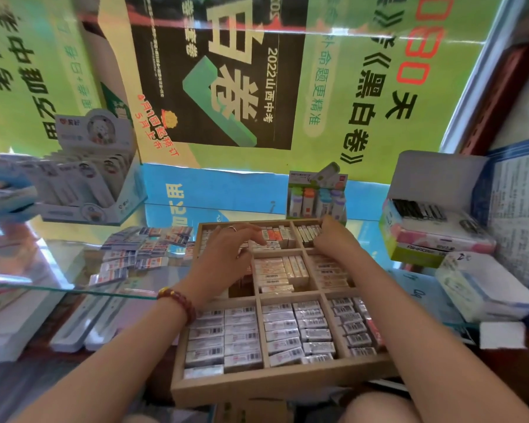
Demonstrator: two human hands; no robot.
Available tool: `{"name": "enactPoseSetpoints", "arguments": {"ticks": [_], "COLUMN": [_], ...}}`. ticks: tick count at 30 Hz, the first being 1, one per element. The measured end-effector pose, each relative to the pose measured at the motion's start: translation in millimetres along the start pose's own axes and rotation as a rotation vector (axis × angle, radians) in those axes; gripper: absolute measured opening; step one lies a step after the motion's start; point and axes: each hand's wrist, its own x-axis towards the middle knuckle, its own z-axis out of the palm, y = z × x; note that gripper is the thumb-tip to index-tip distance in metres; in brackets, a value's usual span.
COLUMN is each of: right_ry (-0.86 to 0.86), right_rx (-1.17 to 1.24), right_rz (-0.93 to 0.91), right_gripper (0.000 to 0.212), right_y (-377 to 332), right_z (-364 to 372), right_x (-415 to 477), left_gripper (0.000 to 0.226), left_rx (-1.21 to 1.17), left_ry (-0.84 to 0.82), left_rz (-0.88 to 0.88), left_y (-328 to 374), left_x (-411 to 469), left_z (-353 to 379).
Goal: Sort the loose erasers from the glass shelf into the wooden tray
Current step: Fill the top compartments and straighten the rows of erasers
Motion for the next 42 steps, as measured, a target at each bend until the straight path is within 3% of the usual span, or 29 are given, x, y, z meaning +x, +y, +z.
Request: {"name": "enactPoseSetpoints", "arguments": {"ticks": [6,9,14,16,20,23,29,34,42], "right_ry": [0.21,0.257,0.215,0.22,0.146,0.05,-0.037,0.014,-0.014], "right_rx": [-0.225,-0.17,-0.208,-0.24,-0.348,-0.464,-0.591,-0.559,-0.523], "right_rz": [-0.014,-0.178,-0.488,-0.56,-0.688,-0.769,-0.747,-0.71,-0.651], "right_gripper": [0.034,0.023,0.024,0.027,0.031,0.042,0.038,0.039,0.04], "right_y": [-25.1,-51.7,-104.6,-124.8,-160.0,-179.3,-201.8,-208.1,-208.9], "right_z": [-3.9,-1.1,20.1,33.1,66.7,93.8,128.4,133.6,136.0], "right_x": [-22.7,-38.7,-64.8,-72.1,-82.6,-84.4,-84.7,-79.5,-77.1], "left_gripper": [0.033,0.03,0.02,0.03,0.057,0.051,0.042,0.048,0.045], "left_rx": [-0.016,-0.038,0.014,0.111,0.297,0.388,0.297,0.331,0.149], "left_ry": [0.051,0.122,0.352,0.373,0.309,0.13,0.156,0.284,0.289], "left_rz": [-0.053,-0.101,-0.395,-0.48,-0.553,-0.588,-0.561,-0.694,-0.661], "left_y": [-14.9,-28.5,-81.3,-101.3,-124.8,-132.5,-142.2,-145.6,-148.6], "left_x": [-8.7,-19.4,-45.9,-59.9,-80.0,-86.2,-89.6,-93.4,-94.3], "left_z": [-16.2,-35.0,-60.8,-69.0,-77.9,-75.5,-80.8,-87.4,-97.4]}}
